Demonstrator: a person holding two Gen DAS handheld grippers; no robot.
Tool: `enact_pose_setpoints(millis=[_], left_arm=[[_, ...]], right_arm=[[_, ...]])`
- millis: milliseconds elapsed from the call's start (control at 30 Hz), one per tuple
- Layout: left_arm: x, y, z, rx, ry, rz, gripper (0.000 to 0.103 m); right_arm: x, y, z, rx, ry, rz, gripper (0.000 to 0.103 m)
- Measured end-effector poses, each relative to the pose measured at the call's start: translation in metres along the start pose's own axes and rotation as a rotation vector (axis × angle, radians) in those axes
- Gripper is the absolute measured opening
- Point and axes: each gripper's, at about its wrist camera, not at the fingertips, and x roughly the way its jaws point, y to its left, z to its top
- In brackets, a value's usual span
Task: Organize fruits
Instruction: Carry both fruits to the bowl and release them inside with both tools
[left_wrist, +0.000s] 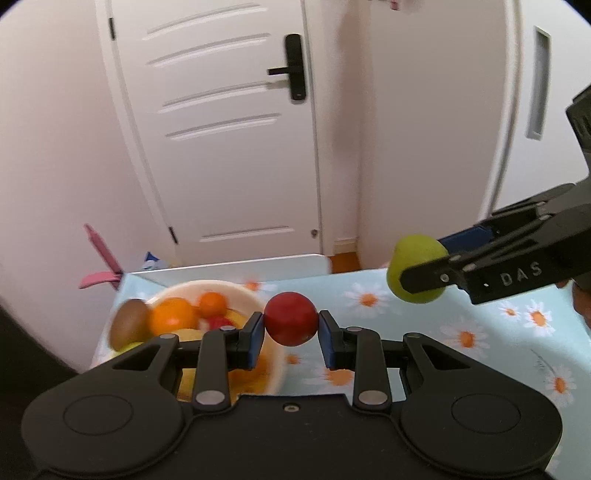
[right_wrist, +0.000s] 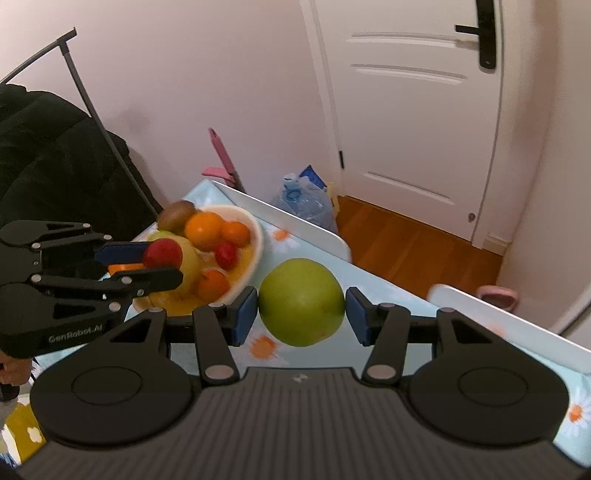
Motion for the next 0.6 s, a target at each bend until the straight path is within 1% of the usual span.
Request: enact_pose_setpoints(millis=[133, 367, 467, 600], left_arm=[[0.002, 0.034, 0.004, -0.020, 0.003, 0.021, 0.035], [0.018, 0.089, 0.008, -0.029, 0.028, 0.061, 0.035], [0.029, 0.108, 0.008, -0.026, 0.046, 0.060, 0.035], [0.046, 0.127, 0.006, -0.013, 0.074, 0.037, 0.035]], right_arm=[[0.016, 0.024, 0.015, -0.002, -0.001, 0.006, 0.067], [0.049, 0.056, 0.039, 0.018, 0.000, -0.001, 0.067], [0.065, 0.066, 0.044, 0.031, 0.005, -0.010, 0.067], [0.083, 0.076, 0.047, 0.053, 0.017, -0.029, 0.067]])
